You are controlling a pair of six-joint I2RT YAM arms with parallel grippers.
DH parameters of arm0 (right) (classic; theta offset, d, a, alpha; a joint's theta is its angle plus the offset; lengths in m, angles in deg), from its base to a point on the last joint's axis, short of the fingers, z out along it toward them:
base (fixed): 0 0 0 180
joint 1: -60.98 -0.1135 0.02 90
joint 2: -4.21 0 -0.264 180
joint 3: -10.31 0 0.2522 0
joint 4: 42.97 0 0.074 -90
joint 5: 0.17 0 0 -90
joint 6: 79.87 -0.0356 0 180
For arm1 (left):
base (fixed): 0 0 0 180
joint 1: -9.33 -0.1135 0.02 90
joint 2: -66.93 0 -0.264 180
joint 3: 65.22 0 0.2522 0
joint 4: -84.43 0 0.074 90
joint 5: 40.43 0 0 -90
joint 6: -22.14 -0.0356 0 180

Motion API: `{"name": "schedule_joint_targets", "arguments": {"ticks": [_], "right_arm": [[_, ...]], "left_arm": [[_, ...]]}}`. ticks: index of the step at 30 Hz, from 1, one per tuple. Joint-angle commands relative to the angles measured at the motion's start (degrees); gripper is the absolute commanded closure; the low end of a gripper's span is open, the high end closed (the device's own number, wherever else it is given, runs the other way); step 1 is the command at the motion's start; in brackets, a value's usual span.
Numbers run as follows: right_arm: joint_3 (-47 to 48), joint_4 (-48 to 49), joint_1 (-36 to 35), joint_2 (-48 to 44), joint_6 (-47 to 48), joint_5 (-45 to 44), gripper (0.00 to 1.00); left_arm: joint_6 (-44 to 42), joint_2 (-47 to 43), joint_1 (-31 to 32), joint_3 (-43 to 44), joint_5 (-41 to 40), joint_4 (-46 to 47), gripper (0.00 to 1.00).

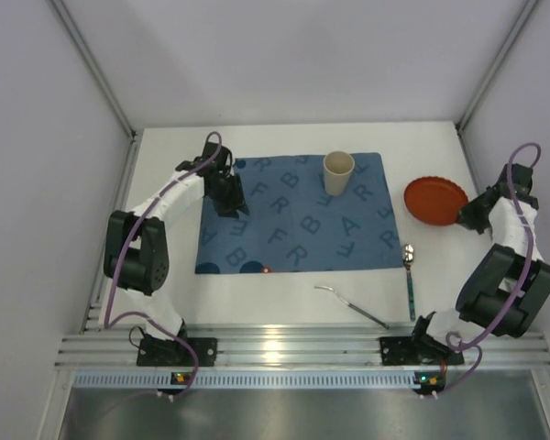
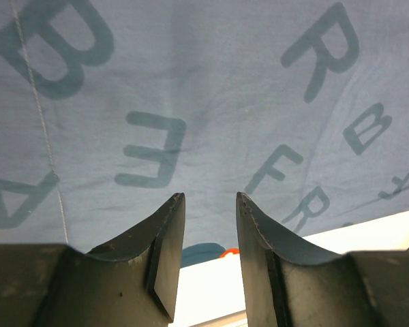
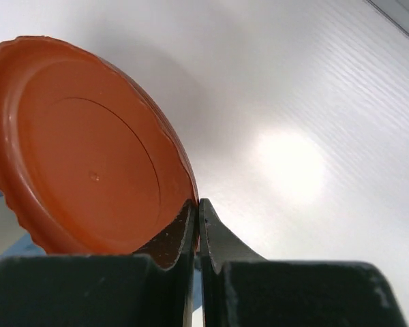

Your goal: Set the dinner table for one person

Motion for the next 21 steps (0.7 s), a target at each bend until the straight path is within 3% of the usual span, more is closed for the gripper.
{"name": "schedule_joint_targets", "arguments": {"ticks": [1, 14, 21], "right_arm": [[6.9, -6.4, -3.56, -4.3, -2.23, 1.4, 1.0], [8.57, -4.91, -8.4, -10.81, -8.92, 9.12, 1.0], [17.97, -6.05, -15.25, -11.87, -8.92, 9.92, 1.0]], "left_arm": [[1.33, -3.84, 1.01, -0.45, -1.05, -0.92, 0.59], [0.1, -3.32, 2.77, 5.08, -4.21, -7.6, 0.59], [-0.17, -2.61, 2.77, 7.89, -5.09, -8.13, 0.59]]}}
